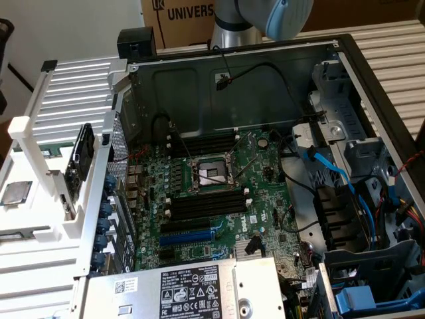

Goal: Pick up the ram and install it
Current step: 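Reach for the ram, then pick up the ram and move it above insertion slot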

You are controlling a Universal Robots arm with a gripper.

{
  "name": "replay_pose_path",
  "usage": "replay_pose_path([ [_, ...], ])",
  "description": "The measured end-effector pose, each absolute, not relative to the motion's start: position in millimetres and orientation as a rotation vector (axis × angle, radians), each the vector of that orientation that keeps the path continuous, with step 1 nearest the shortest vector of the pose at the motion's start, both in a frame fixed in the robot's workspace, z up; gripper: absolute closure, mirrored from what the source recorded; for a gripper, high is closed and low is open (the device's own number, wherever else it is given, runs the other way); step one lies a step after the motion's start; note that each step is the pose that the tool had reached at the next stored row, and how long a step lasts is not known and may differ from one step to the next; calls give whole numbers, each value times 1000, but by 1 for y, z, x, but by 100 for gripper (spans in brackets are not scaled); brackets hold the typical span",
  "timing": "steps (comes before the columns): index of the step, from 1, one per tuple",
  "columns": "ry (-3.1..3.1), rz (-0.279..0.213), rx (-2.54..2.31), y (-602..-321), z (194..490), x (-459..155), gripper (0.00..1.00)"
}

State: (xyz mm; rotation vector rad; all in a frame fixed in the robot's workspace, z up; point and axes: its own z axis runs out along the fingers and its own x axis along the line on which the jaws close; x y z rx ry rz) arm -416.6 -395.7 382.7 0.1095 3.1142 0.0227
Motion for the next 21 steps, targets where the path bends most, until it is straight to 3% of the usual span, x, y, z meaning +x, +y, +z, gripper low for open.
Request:
replay_pose_path([
  [12, 3114, 9, 109, -391, 372, -468, 90],
  [21, 3114, 9, 109, -390, 372, -470, 90],
])
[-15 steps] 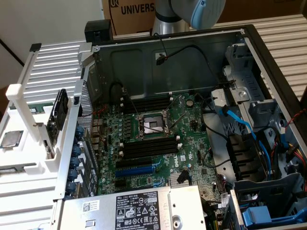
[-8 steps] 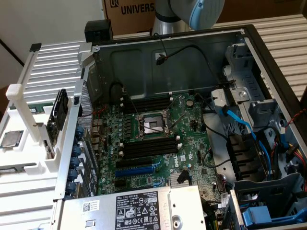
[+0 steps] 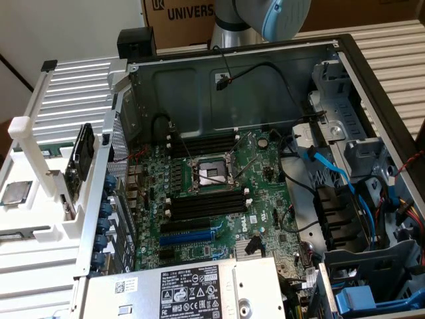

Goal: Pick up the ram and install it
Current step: 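Pick up the ram and move it above insertion slot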

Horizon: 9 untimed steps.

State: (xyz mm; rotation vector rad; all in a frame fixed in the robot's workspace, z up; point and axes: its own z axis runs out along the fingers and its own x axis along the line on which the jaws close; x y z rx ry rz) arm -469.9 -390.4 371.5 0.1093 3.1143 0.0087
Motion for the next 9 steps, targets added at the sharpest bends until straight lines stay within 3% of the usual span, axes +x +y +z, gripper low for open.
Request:
replay_pose_path([
  [9, 3114, 9, 107, -390, 372, -470, 90],
])
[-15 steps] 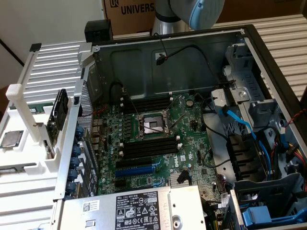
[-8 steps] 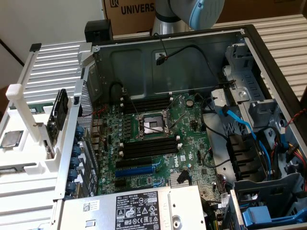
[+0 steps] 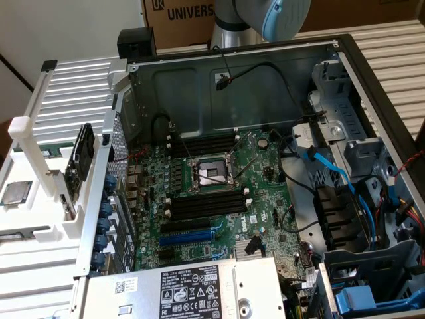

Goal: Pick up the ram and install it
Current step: 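Pick up the ram and move it above insertion slot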

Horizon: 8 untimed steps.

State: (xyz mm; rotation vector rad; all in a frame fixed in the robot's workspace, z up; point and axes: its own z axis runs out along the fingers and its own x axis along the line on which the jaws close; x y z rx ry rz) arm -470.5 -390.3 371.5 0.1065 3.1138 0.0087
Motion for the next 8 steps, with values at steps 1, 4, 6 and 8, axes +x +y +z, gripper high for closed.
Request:
replay_pose_path([
  [1, 3115, 9, 60, -390, 371, -470, 90],
  [4, 3114, 11, -108, -390, 370, -470, 90],
  [6, 3112, 12, -167, -390, 370, -470, 90],
  [8, 3104, 14, -281, -390, 369, -470, 90],
])
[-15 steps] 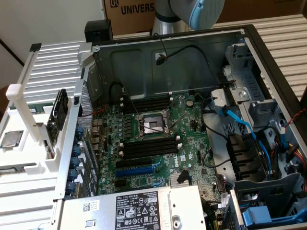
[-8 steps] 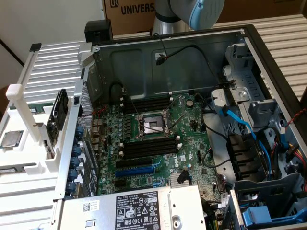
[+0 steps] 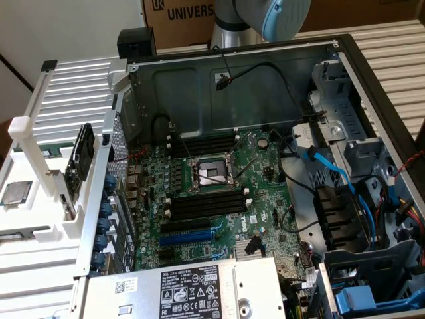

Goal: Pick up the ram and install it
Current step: 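Pick up the ram and move it above insertion slot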

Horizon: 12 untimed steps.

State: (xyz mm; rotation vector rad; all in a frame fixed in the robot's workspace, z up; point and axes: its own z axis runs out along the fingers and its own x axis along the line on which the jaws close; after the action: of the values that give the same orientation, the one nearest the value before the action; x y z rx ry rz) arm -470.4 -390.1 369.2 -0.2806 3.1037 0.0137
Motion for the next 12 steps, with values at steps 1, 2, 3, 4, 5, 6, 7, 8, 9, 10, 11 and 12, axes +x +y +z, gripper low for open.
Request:
replay_pose_path([
  [1, 3098, 14, -336, -390, 369, -470, 90],
  [2, 3092, 15, -393, -390, 369, -470, 90],
  [3, 3084, 16, -448, -390, 369, -470, 90],
  [4, 3076, 17, -505, -390, 368, -470, 90],
  [5, 3066, 17, -561, -390, 368, -470, 90],
  [6, 3056, 18, -616, -390, 368, -470, 90],
  [7, 3044, 19, -672, -390, 368, -470, 90],
  [8, 3032, 19, -727, -390, 367, -470, 90],
  [9, 3019, 20, -782, -390, 367, -470, 90],
  [10, 3004, 21, -838, -390, 367, -470, 90],
  [11, 2988, 21, -893, -390, 367, -470, 90],
  [12, 2972, 22, -946, -390, 366, -470, 90],
])
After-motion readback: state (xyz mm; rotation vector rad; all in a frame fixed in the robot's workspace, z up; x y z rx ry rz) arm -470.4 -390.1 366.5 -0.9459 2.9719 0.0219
